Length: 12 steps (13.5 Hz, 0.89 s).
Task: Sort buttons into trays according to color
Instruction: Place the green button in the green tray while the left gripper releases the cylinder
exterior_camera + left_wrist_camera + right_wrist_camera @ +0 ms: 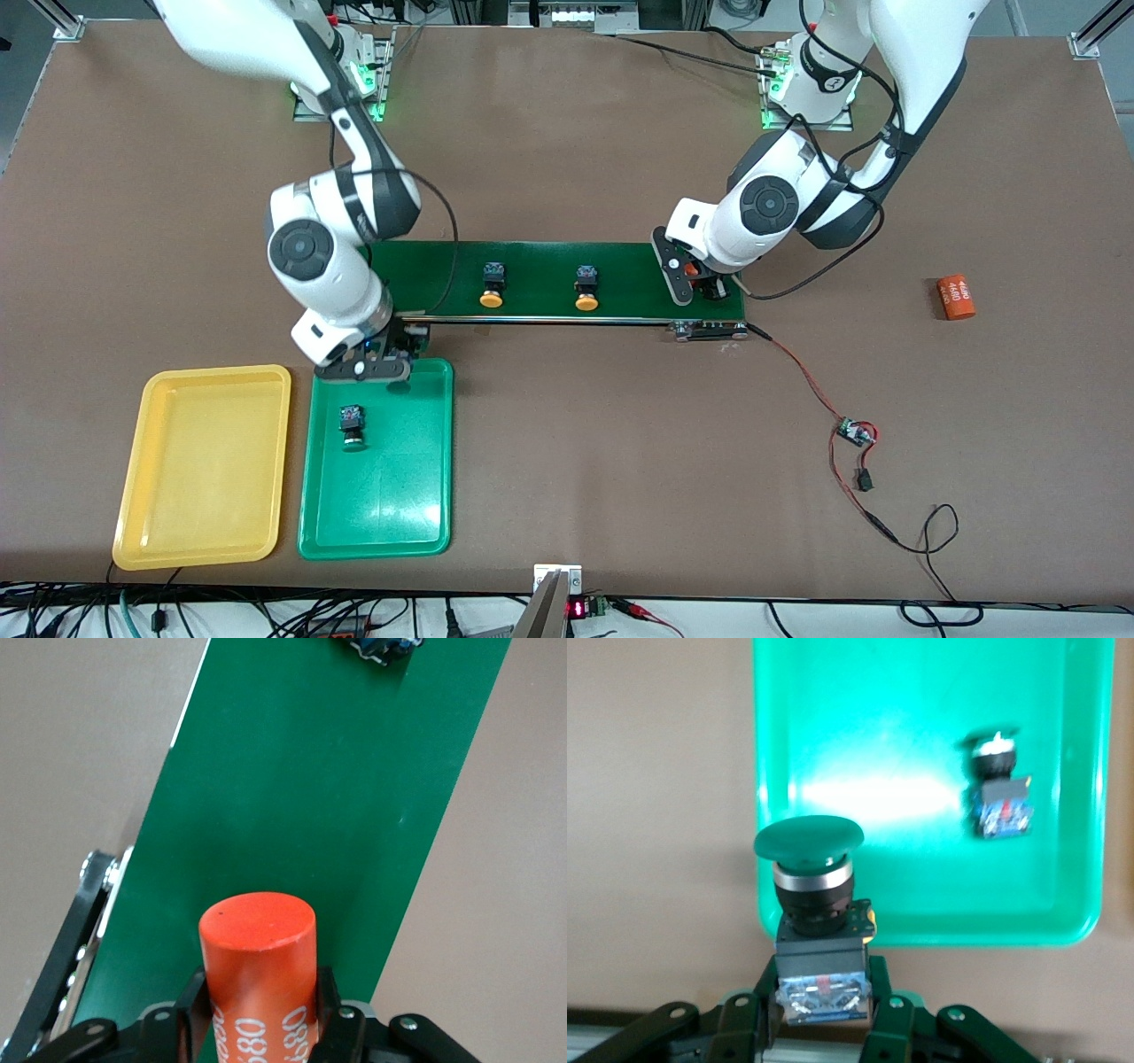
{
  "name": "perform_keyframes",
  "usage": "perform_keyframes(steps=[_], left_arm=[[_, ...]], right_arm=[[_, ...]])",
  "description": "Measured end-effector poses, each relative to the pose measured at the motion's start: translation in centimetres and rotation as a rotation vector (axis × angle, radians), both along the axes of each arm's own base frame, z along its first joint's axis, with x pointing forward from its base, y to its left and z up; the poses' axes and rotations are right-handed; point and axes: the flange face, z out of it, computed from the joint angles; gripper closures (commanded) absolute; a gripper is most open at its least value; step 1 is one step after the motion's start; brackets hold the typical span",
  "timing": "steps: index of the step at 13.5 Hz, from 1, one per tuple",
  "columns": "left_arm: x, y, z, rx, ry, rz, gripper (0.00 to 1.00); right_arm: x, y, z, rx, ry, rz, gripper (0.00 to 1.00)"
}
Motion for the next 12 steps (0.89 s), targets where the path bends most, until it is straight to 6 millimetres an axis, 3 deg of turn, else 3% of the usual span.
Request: perform_keyframes(steps=[5,7,9,10,11,12], left_arm=[[1.3,0.7,1.9,-0.001,-0.04,0.016,0.0],[2.6,4.1,3.1,0.059,-0.035,0.085,0.0],[4.4,9.3,3.9,0.122,-0.031,0.219,0.0],[5.0,12.0,4.1,0.152,-0.023,0.298,0.0],[5.5,14.7,4.2,0.184,-0.01,0.394,0.0],[5.9,17.4,4.0,0.215,0.006,0.5,0.0]], right_arm=[[3.2,-0.5,-4.6,-0.03,-0.004,0.034,0.77],[4.1,-0.9,-6.3,-0.03,-0.04,0.04,0.77],[4.5,-1.3,-8.2,-0.032,-0.056,0.054,0.75],[4.6,-1.5,-9.1,-0.035,-0.062,0.061,0.5],[4.6,-1.9,-10.2,-0.04,-0.065,0.062,0.01],[4.7,-2.1,-10.9,-0.044,-0.067,0.06,0.0]])
